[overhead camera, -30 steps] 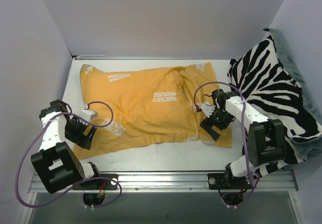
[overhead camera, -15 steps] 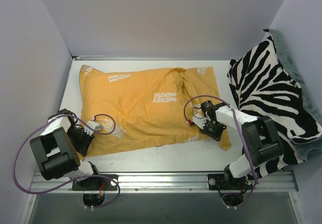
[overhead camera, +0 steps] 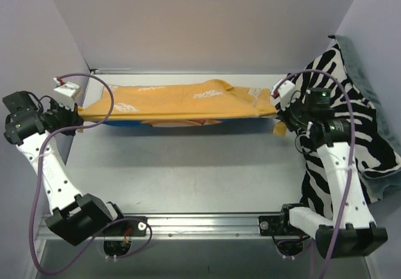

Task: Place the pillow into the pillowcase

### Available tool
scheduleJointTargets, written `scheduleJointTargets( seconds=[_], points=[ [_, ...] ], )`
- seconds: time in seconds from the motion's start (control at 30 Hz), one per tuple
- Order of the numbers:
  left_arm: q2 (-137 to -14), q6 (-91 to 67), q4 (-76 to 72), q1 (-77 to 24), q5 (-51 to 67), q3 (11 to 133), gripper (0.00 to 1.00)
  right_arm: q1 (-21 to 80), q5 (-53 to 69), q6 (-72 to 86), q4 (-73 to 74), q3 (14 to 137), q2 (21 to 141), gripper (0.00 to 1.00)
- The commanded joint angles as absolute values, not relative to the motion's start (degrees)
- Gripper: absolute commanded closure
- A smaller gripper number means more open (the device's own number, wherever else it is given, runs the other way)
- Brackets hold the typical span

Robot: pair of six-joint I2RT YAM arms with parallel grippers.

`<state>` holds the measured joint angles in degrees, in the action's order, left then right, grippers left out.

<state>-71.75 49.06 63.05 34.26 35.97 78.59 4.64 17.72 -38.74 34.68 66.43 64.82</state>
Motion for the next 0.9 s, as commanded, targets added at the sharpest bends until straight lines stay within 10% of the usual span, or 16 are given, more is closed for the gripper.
scheduleJointTargets(
  seconds=[0.0,0.43,0.87],
  points=[
    [-69.3,37.6,57.1,39.5,43.8,88.0,1.00,-2.2,18.7,-34.0,37.2,75.7,59.3,1.00],
    [-64.7,-2.2,16.3,50.3,49.1,96.1,1.00,-11.4,17.9,-24.5,23.4,93.6,56.7,1.00],
    [-83.7,19.1,14.3,14.0,18.8,80.7,1.00,-6.0,12.6,-27.2,16.6,94.1,90.5,1.00]
  ],
)
